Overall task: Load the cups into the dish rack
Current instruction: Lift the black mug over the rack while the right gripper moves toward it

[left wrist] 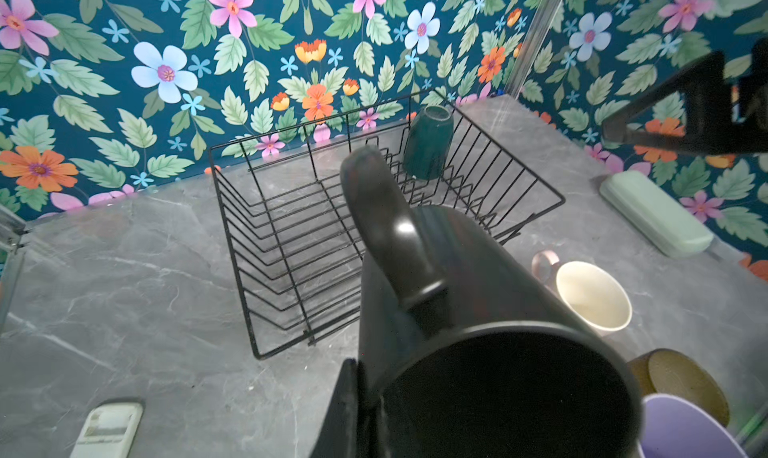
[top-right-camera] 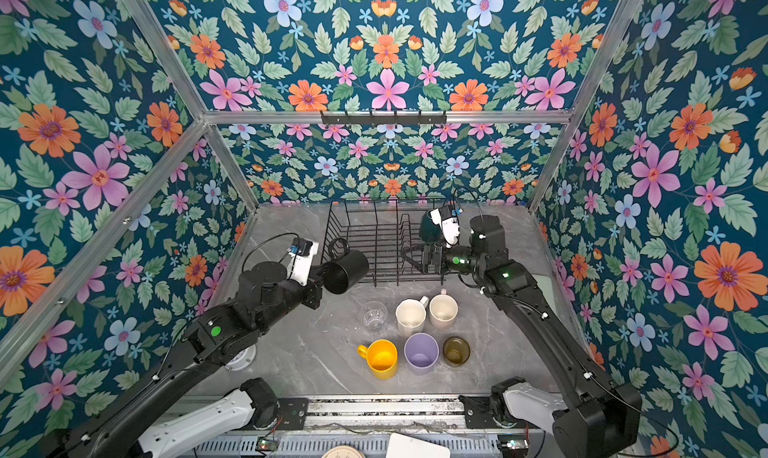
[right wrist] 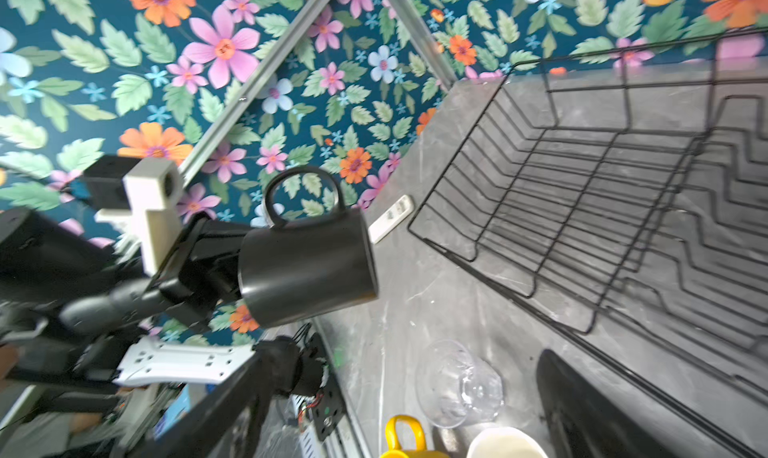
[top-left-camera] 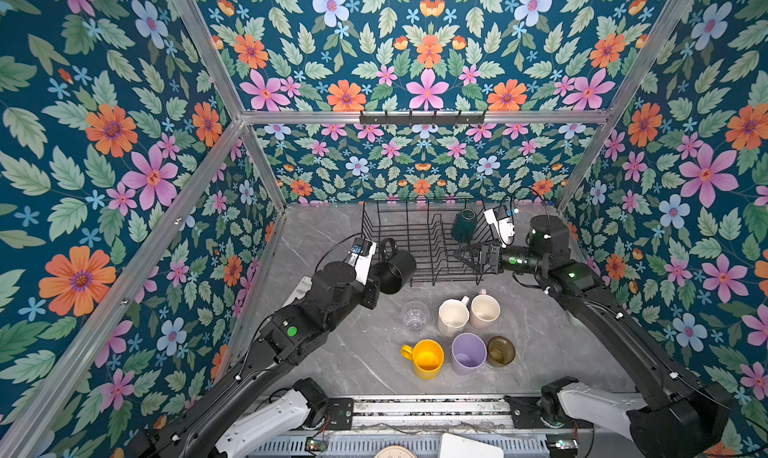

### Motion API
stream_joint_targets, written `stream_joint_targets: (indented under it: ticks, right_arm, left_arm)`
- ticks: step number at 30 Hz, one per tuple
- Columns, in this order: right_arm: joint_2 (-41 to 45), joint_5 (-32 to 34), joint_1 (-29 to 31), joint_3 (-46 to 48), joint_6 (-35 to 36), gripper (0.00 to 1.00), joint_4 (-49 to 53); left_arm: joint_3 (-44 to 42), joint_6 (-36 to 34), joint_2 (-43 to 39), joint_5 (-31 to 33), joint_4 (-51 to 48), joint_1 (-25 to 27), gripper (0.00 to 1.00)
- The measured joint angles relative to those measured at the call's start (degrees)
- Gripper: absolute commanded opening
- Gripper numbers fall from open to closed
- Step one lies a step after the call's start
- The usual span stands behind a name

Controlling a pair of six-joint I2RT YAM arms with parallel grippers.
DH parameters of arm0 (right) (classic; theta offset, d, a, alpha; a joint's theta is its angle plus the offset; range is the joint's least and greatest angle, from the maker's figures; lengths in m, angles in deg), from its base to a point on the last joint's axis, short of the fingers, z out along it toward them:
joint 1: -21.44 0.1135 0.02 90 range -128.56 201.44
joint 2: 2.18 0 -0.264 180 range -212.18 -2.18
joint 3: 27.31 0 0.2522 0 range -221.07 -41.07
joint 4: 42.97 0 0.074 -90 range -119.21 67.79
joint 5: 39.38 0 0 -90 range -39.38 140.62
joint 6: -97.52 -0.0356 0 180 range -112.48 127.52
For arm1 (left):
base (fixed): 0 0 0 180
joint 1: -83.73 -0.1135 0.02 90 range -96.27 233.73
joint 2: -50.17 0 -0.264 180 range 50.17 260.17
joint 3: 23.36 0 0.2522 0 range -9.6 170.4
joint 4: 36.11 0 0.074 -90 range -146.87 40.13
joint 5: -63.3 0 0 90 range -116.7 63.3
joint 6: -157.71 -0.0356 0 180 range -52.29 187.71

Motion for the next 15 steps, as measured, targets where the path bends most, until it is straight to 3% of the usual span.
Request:
stream_joint_targets:
  ticks: [7, 15]
  right_arm:
    - [0.5, -5.16, 0.0, 2.27, -0.7, 0.98, -2.62]
    - [0.72, -11.17, 0.0, 5.09, -4.31, 0.98, -7.41]
  left_arm:
    - [-4.52, 3.02, 1.97, -15.43, 9.88, -12.24, 0.0]
    - [-9.4, 3.63, 1.77, -34.42, 23.54, -15.04, 0.0]
